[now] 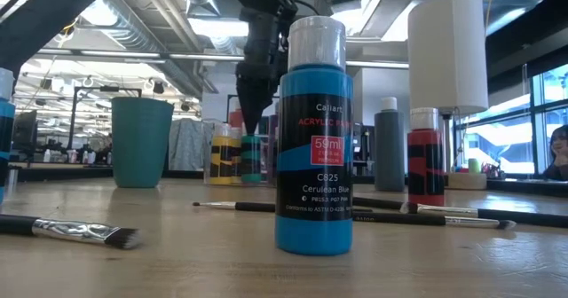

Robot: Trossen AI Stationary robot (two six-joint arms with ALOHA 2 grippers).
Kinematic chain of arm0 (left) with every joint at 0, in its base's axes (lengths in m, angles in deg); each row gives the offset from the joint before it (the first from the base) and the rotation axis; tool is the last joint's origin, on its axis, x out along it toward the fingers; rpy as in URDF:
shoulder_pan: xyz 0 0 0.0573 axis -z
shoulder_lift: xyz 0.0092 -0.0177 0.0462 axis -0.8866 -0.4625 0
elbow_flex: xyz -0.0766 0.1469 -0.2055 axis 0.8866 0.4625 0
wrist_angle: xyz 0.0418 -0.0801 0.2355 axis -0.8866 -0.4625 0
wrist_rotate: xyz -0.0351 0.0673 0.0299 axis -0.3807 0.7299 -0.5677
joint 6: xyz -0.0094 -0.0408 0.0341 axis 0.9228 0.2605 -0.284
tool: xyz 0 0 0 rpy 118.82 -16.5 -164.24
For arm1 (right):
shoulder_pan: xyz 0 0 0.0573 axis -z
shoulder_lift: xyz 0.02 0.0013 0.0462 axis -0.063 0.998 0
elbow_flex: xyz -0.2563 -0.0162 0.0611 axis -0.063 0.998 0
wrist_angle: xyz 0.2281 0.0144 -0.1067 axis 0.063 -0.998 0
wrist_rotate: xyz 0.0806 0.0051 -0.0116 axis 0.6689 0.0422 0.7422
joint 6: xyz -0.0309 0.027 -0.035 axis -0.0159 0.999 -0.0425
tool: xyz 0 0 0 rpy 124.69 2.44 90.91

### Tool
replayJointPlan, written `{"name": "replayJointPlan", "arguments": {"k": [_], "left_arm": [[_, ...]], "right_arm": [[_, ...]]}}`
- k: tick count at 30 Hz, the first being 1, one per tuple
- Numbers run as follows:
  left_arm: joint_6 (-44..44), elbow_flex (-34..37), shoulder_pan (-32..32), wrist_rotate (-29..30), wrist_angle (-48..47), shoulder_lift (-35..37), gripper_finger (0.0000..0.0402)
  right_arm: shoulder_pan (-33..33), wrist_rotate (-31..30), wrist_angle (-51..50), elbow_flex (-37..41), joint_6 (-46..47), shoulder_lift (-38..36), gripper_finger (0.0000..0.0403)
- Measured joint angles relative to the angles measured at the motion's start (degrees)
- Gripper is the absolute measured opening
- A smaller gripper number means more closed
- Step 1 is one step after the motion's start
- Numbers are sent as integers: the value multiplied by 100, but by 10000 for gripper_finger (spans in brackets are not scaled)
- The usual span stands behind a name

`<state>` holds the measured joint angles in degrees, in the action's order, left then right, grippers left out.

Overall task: Pick & Place Paint Supplies
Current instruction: Put the light blue paint bottle into the transparent bin

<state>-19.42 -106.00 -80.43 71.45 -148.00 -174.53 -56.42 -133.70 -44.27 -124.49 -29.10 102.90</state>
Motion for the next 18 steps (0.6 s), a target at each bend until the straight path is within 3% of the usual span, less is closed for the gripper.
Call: {"name": "replayJointPlan", "arguments": {"k": [18], "left_arm": [[-150, 2, -20, -66, 3, -2, 118]], "right_arm": [[1, 0, 0, 0, 0, 0, 144]]}}
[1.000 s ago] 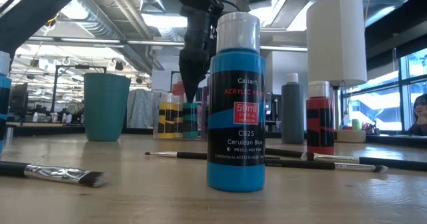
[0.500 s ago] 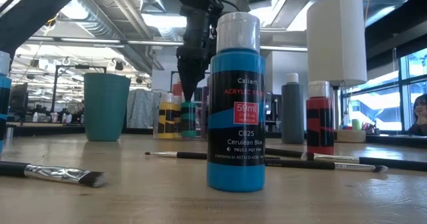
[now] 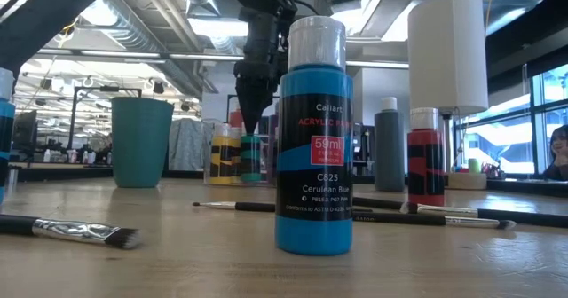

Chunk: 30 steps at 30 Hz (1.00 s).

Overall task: Pick & Place Paint Supplies
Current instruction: Put the light blue paint bottle into the transparent bin

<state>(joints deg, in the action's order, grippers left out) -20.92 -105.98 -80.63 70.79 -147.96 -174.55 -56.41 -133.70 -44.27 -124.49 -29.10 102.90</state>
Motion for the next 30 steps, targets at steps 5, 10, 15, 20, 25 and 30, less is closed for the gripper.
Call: {"name": "replayJointPlan", "arguments": {"k": [5, 10, 15, 20, 25, 30], "left_arm": [[9, 0, 0, -19, 11, 0, 138], [-28, 2, 0, -38, 19, 0, 125], [-67, 3, 0, -36, 30, -3, 128], [-65, 7, 2, 3, 36, -4, 140], [-65, 7, 2, 10, 38, -7, 138], [-1, 7, 2, 26, 42, -9, 138]], "right_arm": [[1, 0, 2, 0, 0, 0, 144], [0, 0, 2, 0, 0, 0, 144], [1, 0, 2, 0, 0, 0, 144], [-1, 0, 2, 0, 7, 0, 144], [0, 0, 2, 0, 20, 0, 144], [-1, 0, 4, 0, 22, 0, 144]]}}
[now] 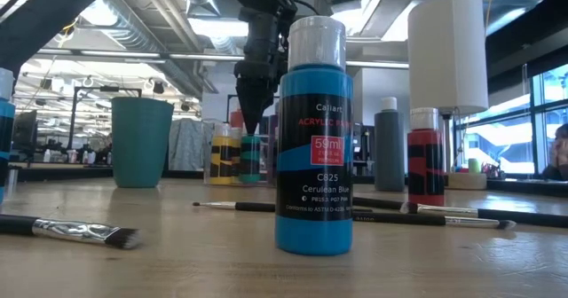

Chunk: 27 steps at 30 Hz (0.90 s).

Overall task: Pick & Place Paint Supplies
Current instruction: Put the light blue paint bottle into the transparent bin

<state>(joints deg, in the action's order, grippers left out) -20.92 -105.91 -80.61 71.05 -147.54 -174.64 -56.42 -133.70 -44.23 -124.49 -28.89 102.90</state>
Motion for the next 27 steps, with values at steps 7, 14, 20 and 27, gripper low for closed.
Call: {"name": "replayJointPlan", "arguments": {"k": [7, 14, 20, 27], "left_arm": [[62, 2, 0, 20, 2, -2, 138], [64, 2, 0, 32, 2, -2, 139], [32, 2, 0, 34, 78, -2, 139], [23, 2, 0, 38, 215, -2, 139]], "right_arm": [[2, 0, 0, 0, 0, 0, 144], [1, 1, 2, 0, 0, 0, 144], [0, 2, 4, 0, -1, 0, 144], [0, 12, 20, 0, 0, 0, 144]]}}
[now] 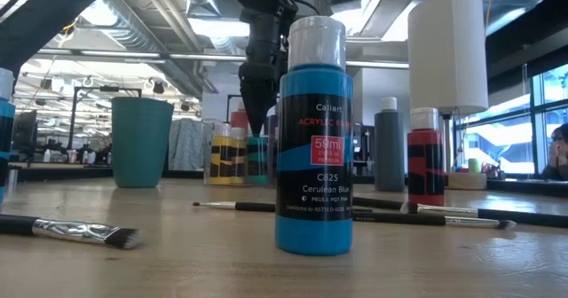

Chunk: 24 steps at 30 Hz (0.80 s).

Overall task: Pick & Place Paint Supplies
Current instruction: Put the light blue paint bottle into the transparent bin

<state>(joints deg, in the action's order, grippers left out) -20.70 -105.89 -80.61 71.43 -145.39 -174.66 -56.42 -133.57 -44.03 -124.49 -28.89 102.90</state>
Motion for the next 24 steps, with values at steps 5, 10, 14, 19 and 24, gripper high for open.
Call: {"name": "replayJointPlan", "arguments": {"k": [5, 10, 14, 19, 24], "left_arm": [[0, 0, 0, 2, -1, 0, 139], [2, 0, 0, 7, -1, 0, 139], [35, 4, 0, 21, -4, 0, 139], [39, 4, 0, 81, -14, -4, 139], [41, 4, 0, 110, -4, -4, 139]], "right_arm": [[0, 5, 2, 0, 0, 0, 144], [0, 5, 2, 0, 0, 0, 144], [0, 5, 2, 0, 0, 0, 144], [0, 5, 4, 0, 0, 0, 144], [0, 5, 16, 0, 0, 2, 144]]}}
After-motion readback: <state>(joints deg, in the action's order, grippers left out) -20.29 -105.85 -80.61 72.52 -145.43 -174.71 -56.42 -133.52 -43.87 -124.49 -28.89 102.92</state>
